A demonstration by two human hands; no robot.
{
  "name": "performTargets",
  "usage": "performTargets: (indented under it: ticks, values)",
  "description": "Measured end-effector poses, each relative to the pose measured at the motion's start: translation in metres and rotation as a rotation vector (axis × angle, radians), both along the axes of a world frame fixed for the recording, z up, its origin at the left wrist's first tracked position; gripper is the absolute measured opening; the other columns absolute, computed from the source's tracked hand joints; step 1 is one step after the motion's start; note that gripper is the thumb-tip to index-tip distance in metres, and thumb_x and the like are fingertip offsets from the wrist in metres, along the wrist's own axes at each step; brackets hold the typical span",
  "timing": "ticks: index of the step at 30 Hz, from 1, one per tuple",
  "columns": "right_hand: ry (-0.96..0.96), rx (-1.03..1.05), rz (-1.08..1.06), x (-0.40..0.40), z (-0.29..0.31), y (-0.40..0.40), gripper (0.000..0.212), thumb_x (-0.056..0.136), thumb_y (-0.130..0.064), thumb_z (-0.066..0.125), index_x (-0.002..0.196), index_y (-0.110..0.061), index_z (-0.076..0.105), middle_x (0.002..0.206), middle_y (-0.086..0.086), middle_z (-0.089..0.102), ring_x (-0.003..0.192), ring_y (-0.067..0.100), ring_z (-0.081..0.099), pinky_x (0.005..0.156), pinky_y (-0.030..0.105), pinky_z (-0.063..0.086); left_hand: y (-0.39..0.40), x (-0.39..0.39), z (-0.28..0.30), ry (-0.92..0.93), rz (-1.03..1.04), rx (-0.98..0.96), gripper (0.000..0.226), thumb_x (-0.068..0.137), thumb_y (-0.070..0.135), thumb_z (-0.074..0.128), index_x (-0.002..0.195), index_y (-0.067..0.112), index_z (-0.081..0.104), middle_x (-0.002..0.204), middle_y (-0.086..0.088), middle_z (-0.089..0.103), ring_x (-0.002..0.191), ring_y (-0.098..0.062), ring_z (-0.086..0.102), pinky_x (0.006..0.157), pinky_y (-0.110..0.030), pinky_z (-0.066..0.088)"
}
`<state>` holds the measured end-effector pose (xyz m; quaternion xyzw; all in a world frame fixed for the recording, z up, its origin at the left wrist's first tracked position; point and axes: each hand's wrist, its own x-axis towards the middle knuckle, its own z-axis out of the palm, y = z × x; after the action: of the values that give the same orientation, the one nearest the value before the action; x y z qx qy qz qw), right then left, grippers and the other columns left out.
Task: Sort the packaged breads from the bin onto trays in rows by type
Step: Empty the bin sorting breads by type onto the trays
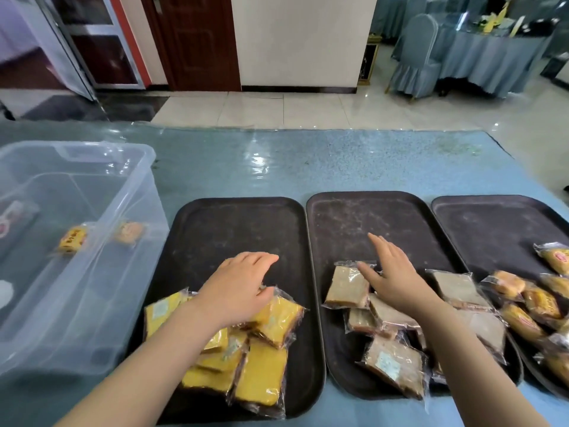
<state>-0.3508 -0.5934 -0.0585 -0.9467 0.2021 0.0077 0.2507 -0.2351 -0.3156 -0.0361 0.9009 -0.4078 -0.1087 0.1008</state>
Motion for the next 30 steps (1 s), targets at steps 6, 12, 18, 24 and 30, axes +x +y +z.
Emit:
performTargets:
  ticks: [6,12,18,24,30]
  values:
    - [-0.103,-0.007,0.128,0.05,0.07,0.067,0.066,0.097,-0.048,0.044,0.153,-0.026,0.016,0.159,-0.003,0.022,0.148,0.015,0.012,0.12,0.036,0.015,0.062,0.046,0.071,-0.109,0.047,-0.08,0.056,0.096,0.043,0.049,0.148,0.03,0.031,0.153,0.011,0.033,0.141,-0.01,0.026,0.117,-0.034,0.024]
    - [-0.17,-0.032,0.266,0.116,0.11,0.171,0.064,0.096,-0.051,0.045,0.151,-0.027,0.022,0.154,-0.006,0.03,0.143,0.011,0.02,0.113,0.029,0.019,0.166,0.104,0.1,-0.103,0.142,-0.122,0.054,0.096,0.036,0.054,0.146,0.025,0.036,0.15,0.006,0.038,0.138,-0.014,0.031,0.112,-0.026,0.02]
    - [-0.199,-0.046,0.439,0.19,0.131,0.296,0.064,0.096,-0.051,0.045,0.15,-0.026,0.023,0.153,-0.006,0.032,0.142,0.012,0.023,0.114,0.03,0.021,0.291,0.186,0.097,-0.06,0.27,-0.042,0.064,0.087,0.05,0.051,0.143,0.019,0.043,0.148,-0.002,0.043,0.137,-0.022,0.037,0.112,-0.03,0.024]
    - [-0.019,-0.276,0.594,0.296,0.11,0.398,0.066,0.096,-0.05,0.046,0.15,-0.02,0.023,0.154,0.008,0.03,0.143,0.028,0.024,0.117,0.039,0.019,0.354,0.283,0.07,-0.016,0.341,0.061,0.055,0.093,0.035,0.059,0.143,0.02,0.041,0.151,-0.003,0.038,0.139,-0.024,0.034,0.113,-0.036,0.029]
    - [0.405,-0.424,0.548,0.403,0.046,0.461,0.059,0.093,-0.036,0.05,0.146,-0.018,0.03,0.145,0.012,0.041,0.133,0.034,0.038,0.107,0.045,0.033,0.341,0.341,0.0,0.174,0.336,0.26,0.06,0.091,0.033,0.061,0.146,0.021,0.038,0.151,-0.008,0.036,0.137,-0.027,0.038,0.111,-0.035,0.033]
